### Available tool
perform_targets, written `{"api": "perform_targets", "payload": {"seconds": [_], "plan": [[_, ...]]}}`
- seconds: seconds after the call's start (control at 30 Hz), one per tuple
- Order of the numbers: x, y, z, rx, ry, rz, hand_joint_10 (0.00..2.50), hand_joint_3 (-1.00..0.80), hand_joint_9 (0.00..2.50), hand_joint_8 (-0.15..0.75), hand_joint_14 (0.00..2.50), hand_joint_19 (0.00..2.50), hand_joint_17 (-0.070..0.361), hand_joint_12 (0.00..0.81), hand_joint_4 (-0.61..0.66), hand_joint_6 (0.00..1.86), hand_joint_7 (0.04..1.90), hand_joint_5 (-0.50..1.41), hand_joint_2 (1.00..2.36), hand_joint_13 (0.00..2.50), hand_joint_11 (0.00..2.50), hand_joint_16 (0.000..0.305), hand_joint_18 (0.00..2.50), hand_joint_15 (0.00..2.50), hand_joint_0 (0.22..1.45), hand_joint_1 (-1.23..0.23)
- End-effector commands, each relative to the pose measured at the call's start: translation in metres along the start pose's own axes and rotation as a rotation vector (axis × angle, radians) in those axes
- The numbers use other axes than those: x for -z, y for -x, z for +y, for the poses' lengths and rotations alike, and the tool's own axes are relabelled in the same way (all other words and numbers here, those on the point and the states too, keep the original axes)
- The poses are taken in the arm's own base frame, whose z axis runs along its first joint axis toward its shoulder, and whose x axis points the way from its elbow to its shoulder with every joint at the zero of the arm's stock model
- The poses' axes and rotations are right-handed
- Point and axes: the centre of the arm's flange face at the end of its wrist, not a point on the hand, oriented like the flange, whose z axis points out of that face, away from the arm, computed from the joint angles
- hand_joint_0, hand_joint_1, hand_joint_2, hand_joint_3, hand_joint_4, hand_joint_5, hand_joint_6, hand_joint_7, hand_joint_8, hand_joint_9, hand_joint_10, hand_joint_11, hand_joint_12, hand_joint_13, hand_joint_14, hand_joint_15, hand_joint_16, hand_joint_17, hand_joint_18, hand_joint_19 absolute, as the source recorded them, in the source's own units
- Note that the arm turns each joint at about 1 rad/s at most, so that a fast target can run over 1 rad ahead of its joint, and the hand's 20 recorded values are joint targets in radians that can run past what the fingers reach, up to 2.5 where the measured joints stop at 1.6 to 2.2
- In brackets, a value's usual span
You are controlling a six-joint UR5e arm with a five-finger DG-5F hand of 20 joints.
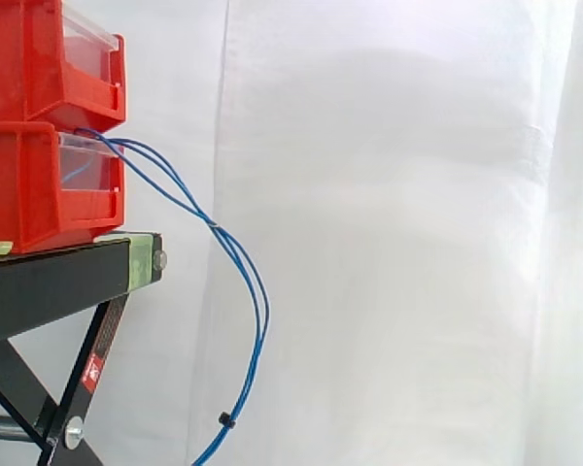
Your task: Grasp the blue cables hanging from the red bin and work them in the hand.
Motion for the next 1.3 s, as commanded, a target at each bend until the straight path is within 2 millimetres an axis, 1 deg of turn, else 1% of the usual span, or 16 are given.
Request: {"api": "perform_targets", "payload": {"seconds": [0.0,0.3,1.27], "plan": [[0.000,-0.001,0.000,0.000,0.001,0.002,0.00,-0.88,0.25,0.301,0.00,0.00,0.085,0.288,0.19,0.00,0.65,-0.28,1.00,0.10,0.03,0.038,0.00,0.10,0.82,-0.57],[0.000,-0.002,0.001,0.000,0.002,0.004,0.00,-0.88,0.25,0.302,0.00,0.00,0.084,0.288,0.19,0.00,0.65,-0.28,1.00,0.10,0.03,0.037,0.00,0.10,0.83,-0.57],[0.002,-0.016,-0.005,-0.001,-0.055,0.029,0.00,-0.87,0.27,0.304,0.00,0.02,0.086,0.301,0.21,0.00,0.65,-0.25,1.00,0.13,0.04,0.038,0.00,0.12,0.83,-0.57]]}}
